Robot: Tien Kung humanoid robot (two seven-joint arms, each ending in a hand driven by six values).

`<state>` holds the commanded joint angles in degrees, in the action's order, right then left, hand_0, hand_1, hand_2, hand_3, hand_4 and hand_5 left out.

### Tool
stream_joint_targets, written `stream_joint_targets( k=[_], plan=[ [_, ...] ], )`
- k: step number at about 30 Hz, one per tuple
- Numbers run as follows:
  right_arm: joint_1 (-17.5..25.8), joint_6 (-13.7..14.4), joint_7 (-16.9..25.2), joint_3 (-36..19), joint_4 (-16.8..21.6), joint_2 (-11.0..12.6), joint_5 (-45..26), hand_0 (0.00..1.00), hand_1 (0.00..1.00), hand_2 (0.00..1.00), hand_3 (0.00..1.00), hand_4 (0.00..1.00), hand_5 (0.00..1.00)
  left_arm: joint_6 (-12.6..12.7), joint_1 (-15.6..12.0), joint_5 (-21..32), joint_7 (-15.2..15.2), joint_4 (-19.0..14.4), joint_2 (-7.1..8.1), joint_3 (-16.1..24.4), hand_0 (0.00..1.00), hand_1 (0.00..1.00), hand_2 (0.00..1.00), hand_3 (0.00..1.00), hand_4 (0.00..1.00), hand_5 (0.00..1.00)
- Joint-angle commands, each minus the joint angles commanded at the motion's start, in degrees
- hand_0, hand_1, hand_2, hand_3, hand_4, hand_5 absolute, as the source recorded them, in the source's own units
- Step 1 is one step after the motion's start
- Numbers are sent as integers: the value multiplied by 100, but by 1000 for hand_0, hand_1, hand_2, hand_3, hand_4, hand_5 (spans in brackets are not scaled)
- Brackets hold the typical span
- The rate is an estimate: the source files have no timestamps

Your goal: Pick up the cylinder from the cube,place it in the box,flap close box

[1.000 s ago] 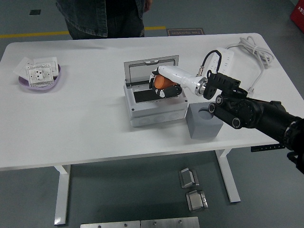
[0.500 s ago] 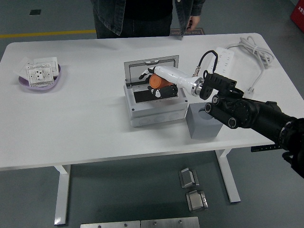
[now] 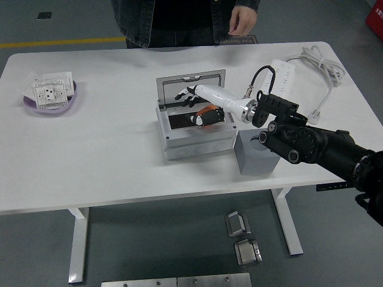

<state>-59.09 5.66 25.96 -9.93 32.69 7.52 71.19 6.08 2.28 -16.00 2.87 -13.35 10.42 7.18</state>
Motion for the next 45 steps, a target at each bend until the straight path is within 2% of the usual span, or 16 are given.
stream_joint_targets(
  k=[5, 13, 18, 21, 22, 23, 28, 29, 34, 35, 40, 45],
  plan=[
    [155, -148, -132, -548, 532, 299, 342, 702, 615, 660, 814, 585, 92, -2, -47, 46, -3, 8, -32, -29, 710, 698, 630, 669, 654, 290],
    [326, -674, -545, -1525, 1707, 986, 641, 686, 594, 656, 806, 599, 112, -2, -135, 218, -13, 38, -71, -110, 709, 698, 627, 665, 644, 276],
    [182, -831, -663, -1856, 2239, 1078, 604, 677, 592, 660, 807, 609, 139, -3, -145, 379, -17, 58, -64, -253, 709, 697, 625, 663, 639, 264],
    [-18, -860, -678, -1865, 2102, 977, 578, 677, 592, 660, 807, 609, 139, -2, -125, 429, -21, 59, -38, -306, 709, 697, 625, 663, 639, 264],
    [-93, -874, -676, -1839, 2004, 930, 557, 677, 592, 660, 807, 609, 139, -1, -117, 437, -24, 58, -28, -313, 709, 697, 625, 663, 639, 264],
    [-155, -885, -673, -1811, 1911, 888, 539, 678, 630, 686, 818, 633, 186, 0, -110, 441, -25, 57, -21, -318, 709, 698, 623, 661, 636, 258],
    [-557, -945, -622, -1553, 1288, 580, 377, 678, 630, 686, 818, 633, 186, 0, -66, 471, -26, 49, 31, -373, 709, 698, 623, 661, 636, 258],
    [-639, -957, -611, -1484, 1136, 518, 322, 776, 712, 739, 835, 682, 283, 0, -58, 484, -26, 49, 41, -390, 708, 697, 621, 660, 634, 255],
    [-921, -996, -588, -1125, 500, 264, 48, 776, 712, 739, 835, 682, 283, -4, -23, 524, -22, 48, 79, -447, 708, 697, 621, 660, 634, 255],
    [-958, -999, -586, -1062, 373, 225, 4, 851, 769, 775, 842, 706, 338, -4, -16, 526, -22, 47, 83, -451, 708, 696, 621, 659, 633, 253],
    [-1072, -1005, -573, -807, -101, 105, -179, 851, 769, 775, 842, 706, 338, -6, 10, 533, -22, 46, 99, -468, 708, 696, 621, 659, 633, 253],
    [-1121, -1001, -564, -635, -298, 62, -308, 867, 781, 785, 845, 714, 349, -8, 21, 560, -20, 51, 112, -501, 708, 697, 621, 659, 632, 253]
  ],
)
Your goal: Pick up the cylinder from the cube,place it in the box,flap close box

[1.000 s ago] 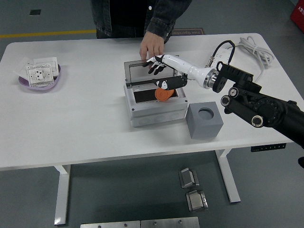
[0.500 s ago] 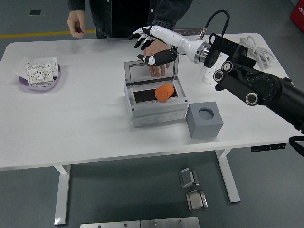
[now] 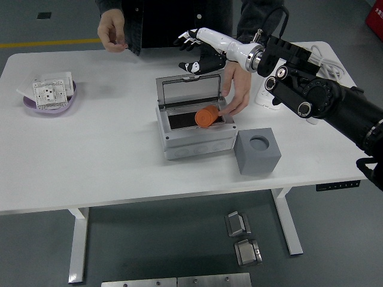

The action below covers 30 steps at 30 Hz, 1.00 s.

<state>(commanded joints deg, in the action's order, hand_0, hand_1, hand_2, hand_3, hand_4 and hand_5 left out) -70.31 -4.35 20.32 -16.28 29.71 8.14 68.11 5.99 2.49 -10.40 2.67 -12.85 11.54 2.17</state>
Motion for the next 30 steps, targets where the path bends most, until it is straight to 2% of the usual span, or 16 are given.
stream_joint_targets(
  k=[14, 30],
  plan=[
    [-56, 7, 25, 482, -158, -167, -244, 878, 781, 788, 854, 723, 367, 0, 47, 38, -7, -1, 21, -49, 708, 696, 620, 658, 631, 255],
    [140, 42, 121, 1164, -353, -202, -704, 879, 778, 785, 854, 728, 376, -64, 97, 2, -44, -20, 26, 4, 708, 696, 618, 657, 631, 258]
  ],
)
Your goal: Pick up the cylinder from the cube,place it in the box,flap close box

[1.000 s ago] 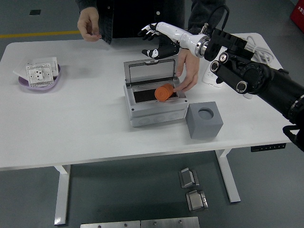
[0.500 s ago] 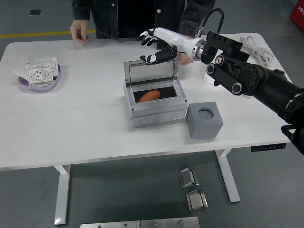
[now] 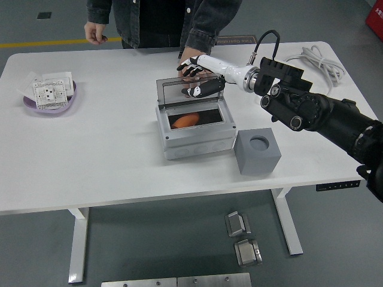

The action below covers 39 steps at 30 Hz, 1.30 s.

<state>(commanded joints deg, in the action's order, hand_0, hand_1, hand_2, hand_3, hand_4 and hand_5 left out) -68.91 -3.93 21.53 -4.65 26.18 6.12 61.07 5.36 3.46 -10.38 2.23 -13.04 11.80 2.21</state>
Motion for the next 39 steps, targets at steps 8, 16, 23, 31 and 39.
stream_joint_targets(
  k=[8, 16, 23, 31, 39],
  plan=[
    [17, 43, -8, -167, 275, 131, 294, 875, 772, 782, 850, 727, 380, 2, -56, -18, 0, 5, -14, 32, 709, 696, 616, 656, 630, 258],
    [163, 49, -58, -330, 702, 365, 635, 873, 768, 782, 851, 727, 380, 13, -115, -150, -4, -8, -14, 201, 708, 696, 617, 657, 631, 259],
    [382, 53, -148, -671, 1262, 689, 1110, 868, 763, 782, 851, 728, 381, 17, -168, -204, -5, -5, -31, 293, 708, 696, 617, 657, 630, 260],
    [794, 0, -352, -1272, 2116, 1182, 1767, 865, 763, 782, 852, 729, 381, 11, -225, -271, -3, -2, -69, 386, 708, 696, 617, 657, 629, 261],
    [1231, -84, -562, -1893, 2836, 1552, 2199, 856, 758, 784, 862, 731, 384, 9, -264, -324, -3, 12, -114, 443, 708, 695, 615, 655, 627, 263]
  ],
)
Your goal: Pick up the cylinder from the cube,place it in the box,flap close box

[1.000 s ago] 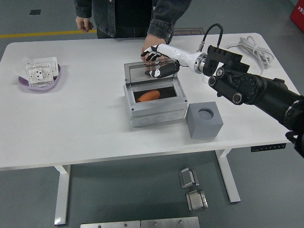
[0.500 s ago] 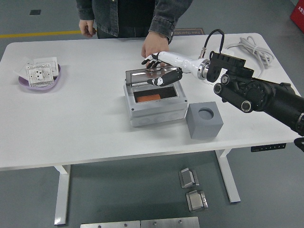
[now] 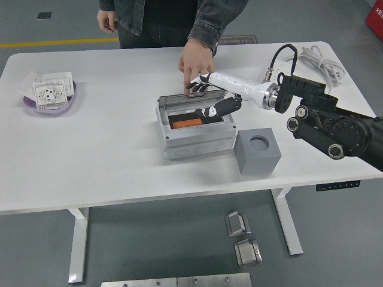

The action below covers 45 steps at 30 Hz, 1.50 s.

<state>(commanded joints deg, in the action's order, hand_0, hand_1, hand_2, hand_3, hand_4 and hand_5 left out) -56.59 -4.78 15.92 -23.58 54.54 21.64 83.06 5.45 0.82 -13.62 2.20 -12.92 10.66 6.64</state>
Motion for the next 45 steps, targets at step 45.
stream_joint_targets(
  k=[45],
  plan=[
    [3699, 524, 417, -4506, 2060, 1148, -120, 848, 750, 776, 856, 750, 423, -4, -314, 93, 6, 153, -176, 74, 707, 694, 609, 649, 615, 248]
  ],
)
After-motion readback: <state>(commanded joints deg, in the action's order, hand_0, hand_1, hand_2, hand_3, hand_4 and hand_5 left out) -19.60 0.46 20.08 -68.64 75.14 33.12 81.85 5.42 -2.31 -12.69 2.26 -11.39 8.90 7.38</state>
